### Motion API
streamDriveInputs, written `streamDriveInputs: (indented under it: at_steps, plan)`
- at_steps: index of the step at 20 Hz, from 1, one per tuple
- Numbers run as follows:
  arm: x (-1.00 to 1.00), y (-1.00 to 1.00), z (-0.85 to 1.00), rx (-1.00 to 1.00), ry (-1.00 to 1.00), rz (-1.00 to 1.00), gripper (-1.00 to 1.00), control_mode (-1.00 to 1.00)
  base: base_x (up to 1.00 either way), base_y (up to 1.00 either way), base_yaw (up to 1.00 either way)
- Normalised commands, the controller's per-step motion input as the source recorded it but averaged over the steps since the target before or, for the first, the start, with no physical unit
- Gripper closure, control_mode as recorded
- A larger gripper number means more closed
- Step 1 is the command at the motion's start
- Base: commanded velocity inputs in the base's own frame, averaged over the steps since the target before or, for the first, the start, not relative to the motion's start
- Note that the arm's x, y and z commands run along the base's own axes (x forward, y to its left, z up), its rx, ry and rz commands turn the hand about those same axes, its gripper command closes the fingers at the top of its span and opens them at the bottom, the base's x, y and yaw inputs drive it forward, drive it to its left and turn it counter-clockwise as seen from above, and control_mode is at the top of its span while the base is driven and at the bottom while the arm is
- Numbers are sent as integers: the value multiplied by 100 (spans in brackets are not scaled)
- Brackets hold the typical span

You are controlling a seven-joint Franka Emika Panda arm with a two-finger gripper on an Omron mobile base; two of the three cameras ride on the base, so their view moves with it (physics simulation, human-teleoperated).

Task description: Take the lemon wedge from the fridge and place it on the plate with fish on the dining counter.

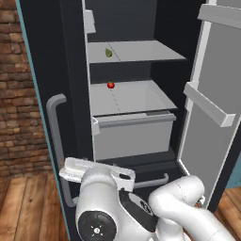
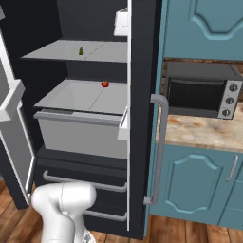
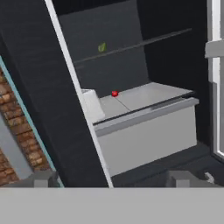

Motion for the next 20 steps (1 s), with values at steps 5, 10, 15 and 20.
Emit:
streamDriveInputs:
  at_steps: [5,10,15,20]
  plan:
    - [2,-100,57,42,17,3,-100,-100,0,0,0]
    - [34,-90,26,35,28,19,-100,-100,0,0,0]
    - [91,-44,15,28,41,25,-100,-100,0,0,0]
    - [100,11,-1,18,32,36,-100,-100,0,0,0]
